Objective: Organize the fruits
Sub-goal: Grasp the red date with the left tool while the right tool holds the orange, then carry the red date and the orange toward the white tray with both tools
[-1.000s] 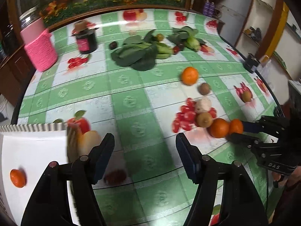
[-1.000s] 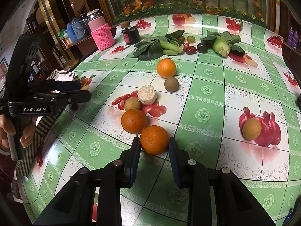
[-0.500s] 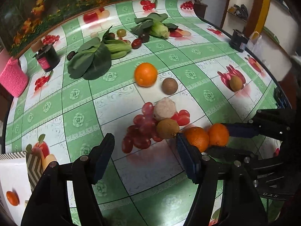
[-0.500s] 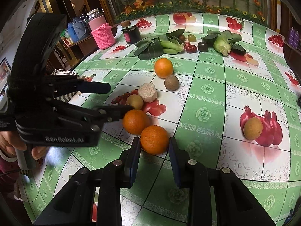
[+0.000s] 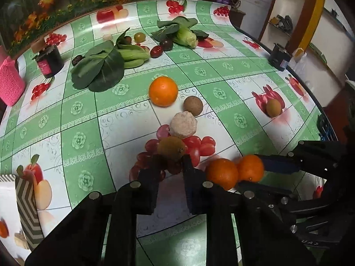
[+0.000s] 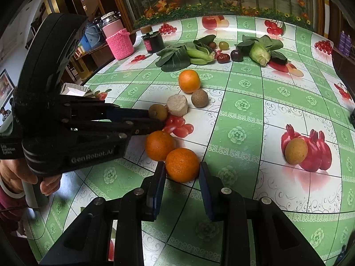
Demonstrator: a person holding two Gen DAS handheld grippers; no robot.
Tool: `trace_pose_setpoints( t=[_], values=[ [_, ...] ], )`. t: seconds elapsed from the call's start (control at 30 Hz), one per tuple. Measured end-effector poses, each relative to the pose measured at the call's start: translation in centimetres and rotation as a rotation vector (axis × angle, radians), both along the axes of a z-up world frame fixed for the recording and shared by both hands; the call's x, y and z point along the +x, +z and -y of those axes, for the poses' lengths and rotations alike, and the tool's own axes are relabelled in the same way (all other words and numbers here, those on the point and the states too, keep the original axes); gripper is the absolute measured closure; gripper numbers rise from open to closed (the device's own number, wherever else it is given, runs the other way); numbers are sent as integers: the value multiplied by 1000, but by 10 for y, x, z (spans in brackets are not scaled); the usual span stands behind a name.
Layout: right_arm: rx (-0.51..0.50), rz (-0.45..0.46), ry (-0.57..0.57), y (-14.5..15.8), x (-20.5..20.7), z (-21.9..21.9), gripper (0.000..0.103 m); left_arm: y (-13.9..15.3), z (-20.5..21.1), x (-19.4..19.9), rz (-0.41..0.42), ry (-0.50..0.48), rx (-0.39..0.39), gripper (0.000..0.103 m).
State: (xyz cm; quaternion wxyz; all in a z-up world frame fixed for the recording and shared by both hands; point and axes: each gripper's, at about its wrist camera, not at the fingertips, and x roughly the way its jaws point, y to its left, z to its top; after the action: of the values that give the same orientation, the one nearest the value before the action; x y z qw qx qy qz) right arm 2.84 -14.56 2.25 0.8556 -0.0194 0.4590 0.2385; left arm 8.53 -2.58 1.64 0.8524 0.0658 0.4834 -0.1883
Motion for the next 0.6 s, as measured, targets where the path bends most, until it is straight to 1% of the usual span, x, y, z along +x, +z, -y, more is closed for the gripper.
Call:
trace_pose_setpoints(
  t=[0.03,0.13,0.3,0.37,0.4,0.43,0.47,0.5,0.53,0.6],
  values=[
    [-1,1,0,1,-1,0,72,0,-2,-1,1,3,-2,102],
    [0,6,0,2,-2,0,72,2,-6,-4,4,21,-1,103],
    [-5,6,-2,3,-5,0,72,1,-11,-8,-25,18,-12,103],
    [1,3,-4,3,-6,1,72,5,-18,-9,-34,34,-34,99],
    [1,2,-4,3,-6,1,72,7,-22,-10,-42,41,-47,88],
    [0,1,0,3,-7,1,72,12,-29,-13,-45,44,-65,67],
    [-1,2,4,3,-8,0,72,17,-36,-16,-35,49,-75,56],
    [-1,1,6,3,-8,0,72,20,-40,-17,-25,57,-76,38],
    [1,-1,6,2,-8,0,72,26,-48,-21,-11,75,-76,35],
    [2,-4,6,1,-8,0,72,32,-62,-27,-7,93,-93,35]
  ],
)
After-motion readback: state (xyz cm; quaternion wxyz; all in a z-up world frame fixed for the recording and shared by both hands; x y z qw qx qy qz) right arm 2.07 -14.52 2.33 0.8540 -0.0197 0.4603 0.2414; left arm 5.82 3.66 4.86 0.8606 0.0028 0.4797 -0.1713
